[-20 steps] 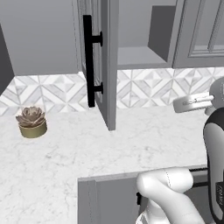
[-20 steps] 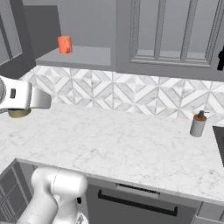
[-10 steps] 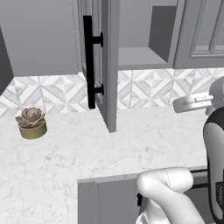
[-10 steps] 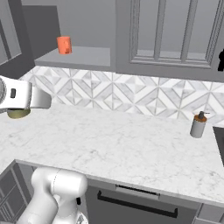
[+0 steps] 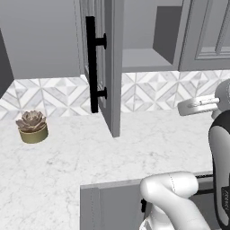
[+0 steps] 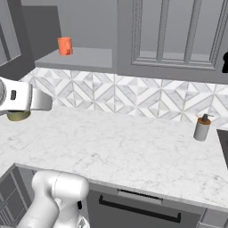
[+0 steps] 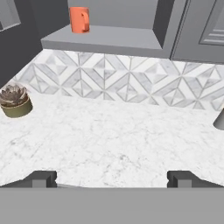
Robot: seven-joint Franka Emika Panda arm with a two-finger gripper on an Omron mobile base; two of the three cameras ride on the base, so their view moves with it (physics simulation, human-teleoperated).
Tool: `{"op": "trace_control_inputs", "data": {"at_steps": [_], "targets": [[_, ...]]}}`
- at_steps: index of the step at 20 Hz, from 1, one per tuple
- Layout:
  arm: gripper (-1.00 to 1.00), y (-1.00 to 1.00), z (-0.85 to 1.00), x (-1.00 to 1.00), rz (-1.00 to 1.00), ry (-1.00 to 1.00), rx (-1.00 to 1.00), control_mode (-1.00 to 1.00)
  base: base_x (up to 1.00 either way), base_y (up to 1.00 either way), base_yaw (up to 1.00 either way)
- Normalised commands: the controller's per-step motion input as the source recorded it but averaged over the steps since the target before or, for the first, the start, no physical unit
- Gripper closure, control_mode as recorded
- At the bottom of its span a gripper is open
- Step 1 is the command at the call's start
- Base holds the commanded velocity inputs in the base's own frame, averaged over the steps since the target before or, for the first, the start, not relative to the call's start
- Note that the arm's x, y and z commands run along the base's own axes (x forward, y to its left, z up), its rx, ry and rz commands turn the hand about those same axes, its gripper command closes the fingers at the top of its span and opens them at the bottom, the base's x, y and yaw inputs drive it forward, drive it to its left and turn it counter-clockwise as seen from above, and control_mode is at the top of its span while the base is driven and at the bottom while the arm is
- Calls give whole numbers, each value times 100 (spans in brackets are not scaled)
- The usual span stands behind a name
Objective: Gather all objects into one cabinet and sort the glasses and bowls to opposite sides.
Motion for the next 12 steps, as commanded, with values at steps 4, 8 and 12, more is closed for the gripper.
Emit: {"op": "trace_control_inputs", "data": {"at_steps": [4,8,12], "targets": [[-100,0,0,3,0,0,0,-100,0,0,0],[-100,8,29,46,0,-8,5,-100,0,0,0],[-100,36,27,71,3,-12,2,-100,0,0,0]]}}
